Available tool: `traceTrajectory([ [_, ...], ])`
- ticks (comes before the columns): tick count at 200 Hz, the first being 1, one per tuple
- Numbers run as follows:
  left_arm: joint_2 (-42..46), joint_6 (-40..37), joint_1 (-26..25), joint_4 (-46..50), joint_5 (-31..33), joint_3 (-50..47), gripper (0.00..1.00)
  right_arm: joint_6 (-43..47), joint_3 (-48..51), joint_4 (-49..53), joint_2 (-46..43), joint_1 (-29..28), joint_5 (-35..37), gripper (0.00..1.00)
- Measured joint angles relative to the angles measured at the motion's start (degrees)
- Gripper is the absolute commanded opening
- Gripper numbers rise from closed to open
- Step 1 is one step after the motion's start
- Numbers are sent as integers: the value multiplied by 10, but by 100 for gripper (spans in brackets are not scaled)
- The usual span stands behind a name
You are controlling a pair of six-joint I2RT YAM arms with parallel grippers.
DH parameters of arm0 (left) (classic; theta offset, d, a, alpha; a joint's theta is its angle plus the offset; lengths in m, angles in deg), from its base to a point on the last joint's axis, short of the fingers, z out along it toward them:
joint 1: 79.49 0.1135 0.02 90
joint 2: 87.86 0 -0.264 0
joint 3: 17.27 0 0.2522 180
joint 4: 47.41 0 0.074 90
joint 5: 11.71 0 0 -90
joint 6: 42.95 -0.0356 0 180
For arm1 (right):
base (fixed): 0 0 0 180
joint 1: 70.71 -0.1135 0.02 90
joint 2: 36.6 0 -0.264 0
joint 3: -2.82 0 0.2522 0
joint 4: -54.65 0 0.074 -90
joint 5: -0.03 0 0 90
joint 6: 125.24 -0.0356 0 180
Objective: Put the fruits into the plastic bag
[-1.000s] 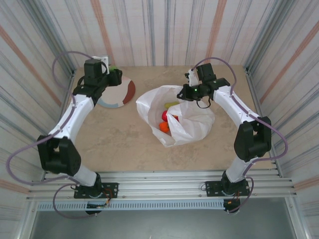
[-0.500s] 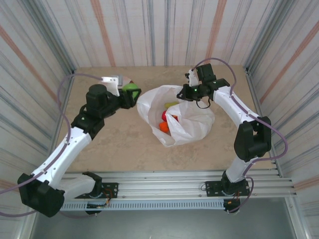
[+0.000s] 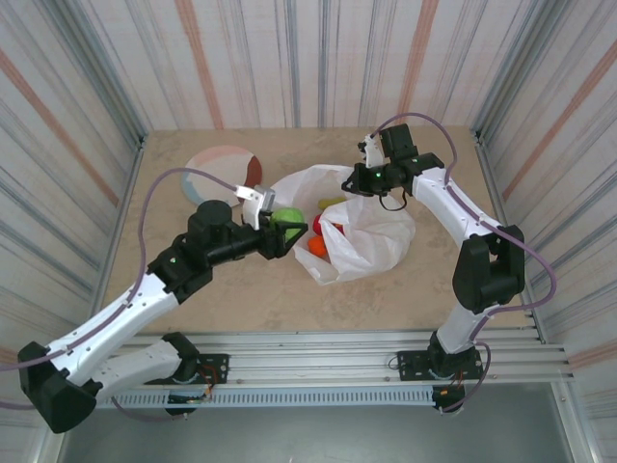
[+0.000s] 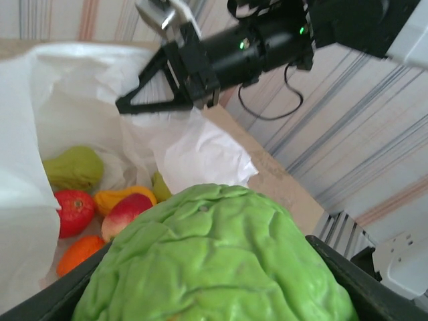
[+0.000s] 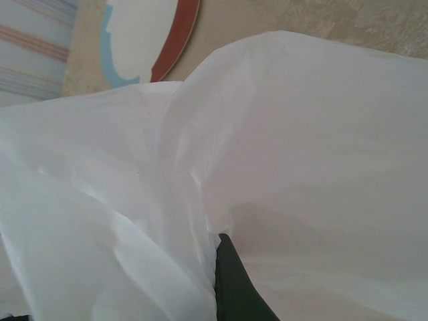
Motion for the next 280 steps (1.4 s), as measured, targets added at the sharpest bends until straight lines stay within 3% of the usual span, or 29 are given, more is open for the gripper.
traceTrajectory([
  [62, -124, 9, -1, -26, -31, -8, 57, -2, 0, 0, 0, 0, 0, 0],
  [123, -264, 34, -5, -74, 11, 30, 58, -3, 0, 0, 0, 0, 0, 0],
  [164, -341, 26, -43, -81, 53, 107, 60, -4, 0, 0, -1, 0, 0, 0],
  [280, -486, -15, -75, -90, 164, 214, 64, -15, 0, 0, -20, 17, 3, 0],
])
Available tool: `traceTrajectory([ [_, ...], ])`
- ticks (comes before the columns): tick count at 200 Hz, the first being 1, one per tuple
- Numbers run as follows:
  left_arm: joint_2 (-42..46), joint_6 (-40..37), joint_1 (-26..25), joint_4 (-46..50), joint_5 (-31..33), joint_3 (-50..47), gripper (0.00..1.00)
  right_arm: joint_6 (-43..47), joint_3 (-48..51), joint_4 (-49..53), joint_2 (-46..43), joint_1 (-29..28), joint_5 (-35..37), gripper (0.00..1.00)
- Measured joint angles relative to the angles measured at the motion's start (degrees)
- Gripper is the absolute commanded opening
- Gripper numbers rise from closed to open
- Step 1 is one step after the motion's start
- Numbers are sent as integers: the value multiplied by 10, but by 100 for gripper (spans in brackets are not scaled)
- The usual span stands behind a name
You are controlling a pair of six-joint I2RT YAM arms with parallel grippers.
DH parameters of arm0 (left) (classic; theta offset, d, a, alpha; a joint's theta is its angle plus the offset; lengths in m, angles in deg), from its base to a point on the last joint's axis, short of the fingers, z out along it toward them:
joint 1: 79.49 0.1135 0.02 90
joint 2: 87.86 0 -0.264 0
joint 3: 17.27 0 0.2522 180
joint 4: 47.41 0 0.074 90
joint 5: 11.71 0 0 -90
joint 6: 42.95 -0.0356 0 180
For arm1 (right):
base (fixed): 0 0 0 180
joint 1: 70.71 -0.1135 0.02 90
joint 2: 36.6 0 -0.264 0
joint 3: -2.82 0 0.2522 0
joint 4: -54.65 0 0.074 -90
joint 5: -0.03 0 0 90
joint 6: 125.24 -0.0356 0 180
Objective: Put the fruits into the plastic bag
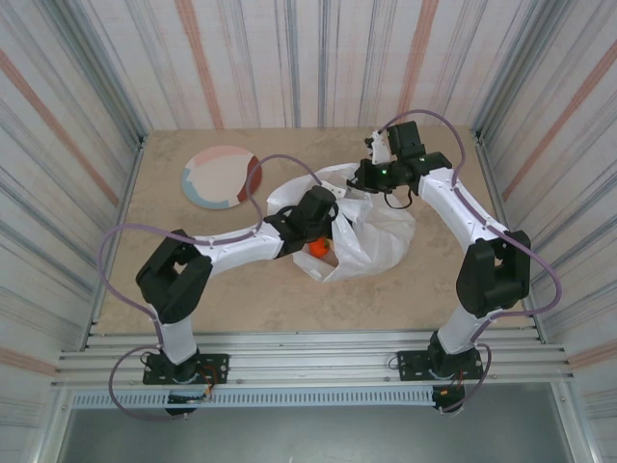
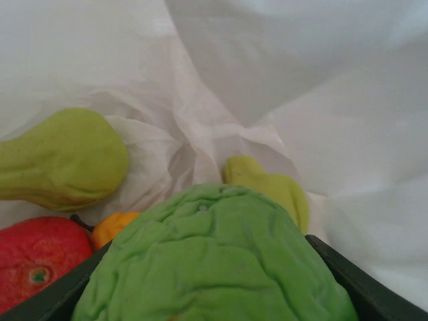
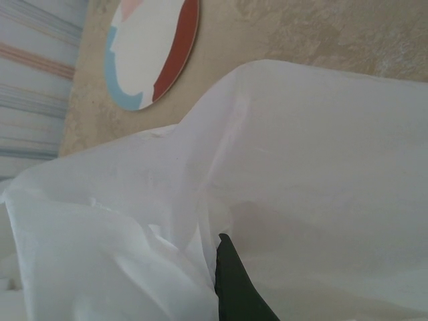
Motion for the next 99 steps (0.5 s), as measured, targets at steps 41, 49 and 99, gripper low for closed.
traceTrajectory([
  [41, -53, -30, 0, -13, 29, 42, 69, -15, 0, -5, 0, 15, 2, 0],
  [49, -60, -35, 0, -14, 34, 49, 70, -15, 0, -7, 0, 17, 2, 0],
  [99, -81, -68, 0, -11, 56, 78, 81, -17, 0, -12, 0, 21, 2, 0],
])
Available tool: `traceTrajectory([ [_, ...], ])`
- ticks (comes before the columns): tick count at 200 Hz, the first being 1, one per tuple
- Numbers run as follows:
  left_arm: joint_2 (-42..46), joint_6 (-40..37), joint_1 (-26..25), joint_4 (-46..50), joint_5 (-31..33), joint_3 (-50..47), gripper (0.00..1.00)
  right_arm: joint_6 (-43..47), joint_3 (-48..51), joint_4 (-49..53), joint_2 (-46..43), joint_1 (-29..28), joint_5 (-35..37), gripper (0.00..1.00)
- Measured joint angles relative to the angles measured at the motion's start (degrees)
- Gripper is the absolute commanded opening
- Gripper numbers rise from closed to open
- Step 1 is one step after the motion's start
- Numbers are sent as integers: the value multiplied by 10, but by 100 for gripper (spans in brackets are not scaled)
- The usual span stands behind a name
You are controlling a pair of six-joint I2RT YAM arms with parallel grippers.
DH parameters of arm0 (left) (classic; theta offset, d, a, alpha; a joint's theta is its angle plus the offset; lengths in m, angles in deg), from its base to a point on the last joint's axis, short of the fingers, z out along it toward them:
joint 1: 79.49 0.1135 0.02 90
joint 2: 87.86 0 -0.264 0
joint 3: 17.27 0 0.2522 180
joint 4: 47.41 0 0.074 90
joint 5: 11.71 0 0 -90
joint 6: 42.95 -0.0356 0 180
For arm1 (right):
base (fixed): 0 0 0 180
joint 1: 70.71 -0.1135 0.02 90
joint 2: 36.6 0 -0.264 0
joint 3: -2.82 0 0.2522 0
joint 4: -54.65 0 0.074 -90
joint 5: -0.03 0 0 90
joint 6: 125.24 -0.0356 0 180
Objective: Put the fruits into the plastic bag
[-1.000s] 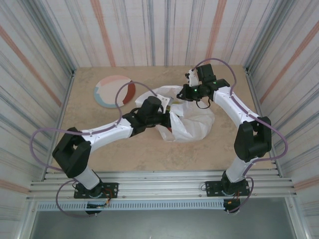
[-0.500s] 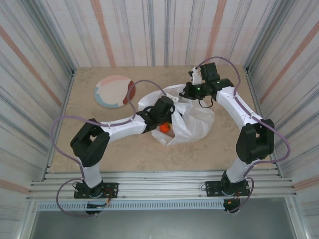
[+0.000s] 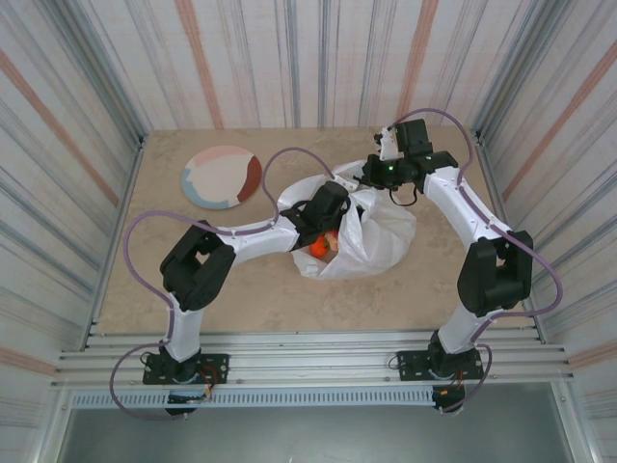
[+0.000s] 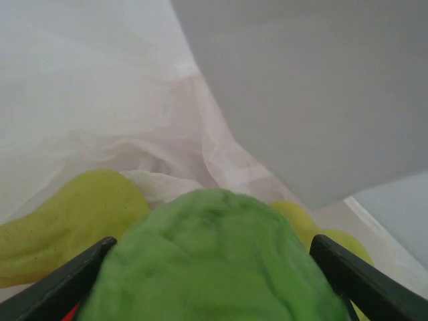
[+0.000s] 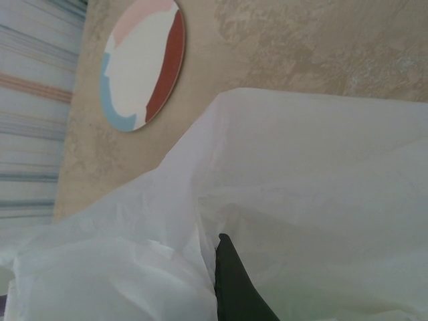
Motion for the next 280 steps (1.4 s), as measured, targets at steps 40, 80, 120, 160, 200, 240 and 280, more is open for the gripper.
traceTrajectory([
  [40, 0, -16, 0, 6, 4, 2, 87, -1, 0, 0, 0, 0, 0, 0],
  [80, 10, -23, 0, 15, 4, 0, 91, -1, 0, 0, 0, 0, 0, 0],
  [120, 51, -24, 0, 16, 3, -24, 90, -1, 1, 0, -1, 7, -1, 0],
  [160, 119, -29, 0, 16, 4, -87, 87, -1, 1, 0, -1, 26, -2, 0],
  [200, 199, -29, 0, 18, -1, -168, 84, -1, 1, 0, -1, 31, -3, 0],
  [240, 292, -29, 0, 22, -44, -258, 82, -1, 1, 0, -1, 30, -3, 0],
  [280, 383, -36, 0, 24, -91, -314, 82, -1, 1, -1, 1, 30, -7, 0],
])
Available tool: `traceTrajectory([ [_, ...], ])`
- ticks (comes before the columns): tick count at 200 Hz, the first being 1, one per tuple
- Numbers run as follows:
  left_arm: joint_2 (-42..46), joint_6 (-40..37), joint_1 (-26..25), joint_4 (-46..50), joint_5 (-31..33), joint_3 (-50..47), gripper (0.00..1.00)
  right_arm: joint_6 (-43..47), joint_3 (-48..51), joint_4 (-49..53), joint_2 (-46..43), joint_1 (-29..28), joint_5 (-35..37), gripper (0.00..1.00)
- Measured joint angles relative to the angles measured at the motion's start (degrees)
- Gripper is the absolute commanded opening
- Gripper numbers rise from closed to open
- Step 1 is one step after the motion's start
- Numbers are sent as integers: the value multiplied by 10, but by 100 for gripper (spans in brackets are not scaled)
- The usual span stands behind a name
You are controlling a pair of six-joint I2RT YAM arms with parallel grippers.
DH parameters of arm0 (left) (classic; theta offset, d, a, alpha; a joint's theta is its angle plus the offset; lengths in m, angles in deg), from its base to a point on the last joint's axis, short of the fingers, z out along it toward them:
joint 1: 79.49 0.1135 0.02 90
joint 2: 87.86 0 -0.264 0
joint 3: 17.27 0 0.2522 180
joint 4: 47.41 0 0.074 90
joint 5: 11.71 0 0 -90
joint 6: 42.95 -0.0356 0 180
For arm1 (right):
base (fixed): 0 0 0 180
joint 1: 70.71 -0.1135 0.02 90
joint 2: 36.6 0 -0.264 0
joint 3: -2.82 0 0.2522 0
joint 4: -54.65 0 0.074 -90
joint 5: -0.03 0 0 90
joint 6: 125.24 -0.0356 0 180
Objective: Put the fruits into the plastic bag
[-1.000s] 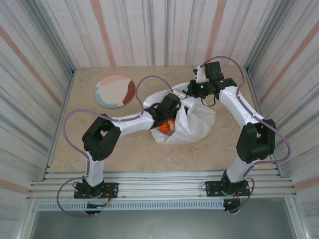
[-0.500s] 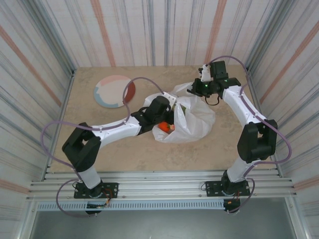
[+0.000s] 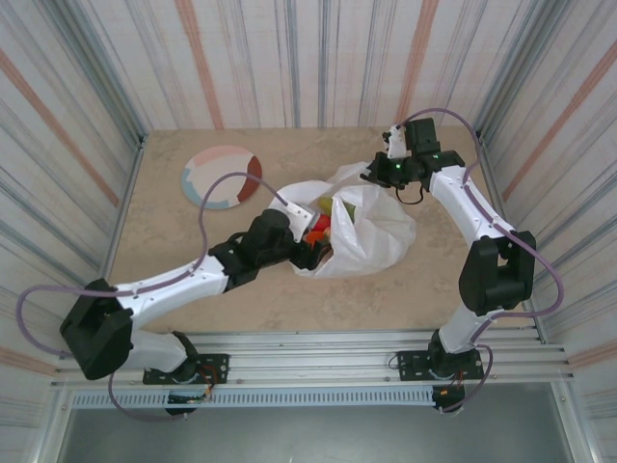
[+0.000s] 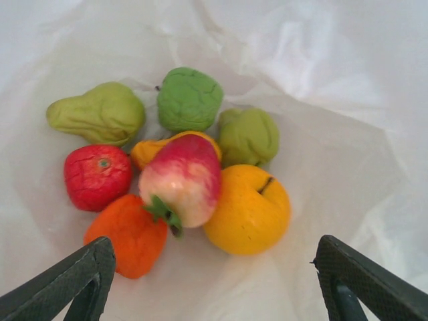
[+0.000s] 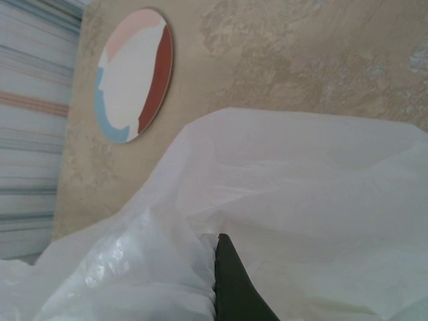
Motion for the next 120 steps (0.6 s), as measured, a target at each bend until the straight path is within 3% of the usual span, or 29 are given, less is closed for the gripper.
traceTrajectory([
  [87, 110, -47, 0, 27, -101, -9, 83, 0, 0, -9, 7, -7, 0, 0],
  [120, 171, -53, 2, 59, -105, -9, 86, 0, 0, -9, 8, -8, 0, 0],
])
